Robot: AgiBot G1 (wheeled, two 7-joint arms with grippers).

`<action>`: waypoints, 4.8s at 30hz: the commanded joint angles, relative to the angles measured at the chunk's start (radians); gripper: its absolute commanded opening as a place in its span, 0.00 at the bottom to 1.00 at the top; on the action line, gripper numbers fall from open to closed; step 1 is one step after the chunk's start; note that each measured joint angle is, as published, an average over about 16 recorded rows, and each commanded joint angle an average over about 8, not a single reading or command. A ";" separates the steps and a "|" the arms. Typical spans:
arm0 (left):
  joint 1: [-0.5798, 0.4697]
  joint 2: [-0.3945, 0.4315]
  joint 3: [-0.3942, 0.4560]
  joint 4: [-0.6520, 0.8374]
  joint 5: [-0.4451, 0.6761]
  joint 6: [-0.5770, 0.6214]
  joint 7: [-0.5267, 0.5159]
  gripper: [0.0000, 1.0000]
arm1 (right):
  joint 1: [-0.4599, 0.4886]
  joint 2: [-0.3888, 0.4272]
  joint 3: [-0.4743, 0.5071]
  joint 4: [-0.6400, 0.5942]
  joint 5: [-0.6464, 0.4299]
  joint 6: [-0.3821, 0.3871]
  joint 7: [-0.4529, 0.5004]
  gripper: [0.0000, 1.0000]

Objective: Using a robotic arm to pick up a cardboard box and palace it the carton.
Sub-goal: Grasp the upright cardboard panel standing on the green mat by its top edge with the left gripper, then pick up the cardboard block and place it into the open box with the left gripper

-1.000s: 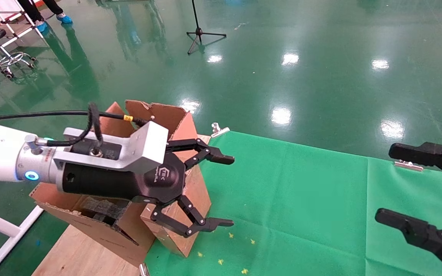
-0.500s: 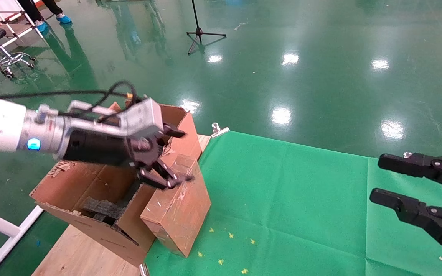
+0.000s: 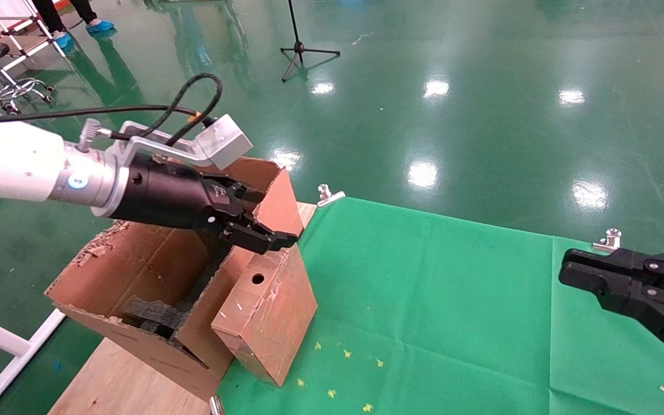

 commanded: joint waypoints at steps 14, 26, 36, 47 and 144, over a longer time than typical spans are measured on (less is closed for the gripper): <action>-0.054 0.026 0.131 -0.003 0.026 0.060 -0.152 1.00 | 0.000 0.000 0.000 0.000 0.000 0.000 0.000 0.00; -0.122 -0.003 0.261 0.001 -0.077 0.062 -0.072 1.00 | 0.000 0.000 0.000 0.000 0.000 0.000 0.000 0.00; -0.232 -0.016 0.327 0.001 -0.010 0.052 -0.011 1.00 | 0.000 0.000 0.000 0.000 0.000 0.000 0.000 0.00; -0.276 -0.022 0.386 0.004 -0.051 0.056 -0.144 1.00 | 0.000 0.000 0.000 0.000 0.000 0.000 0.000 0.00; -0.657 -0.027 0.479 0.697 0.151 -0.011 0.464 0.00 | 0.000 0.000 0.000 0.000 0.000 0.000 0.000 1.00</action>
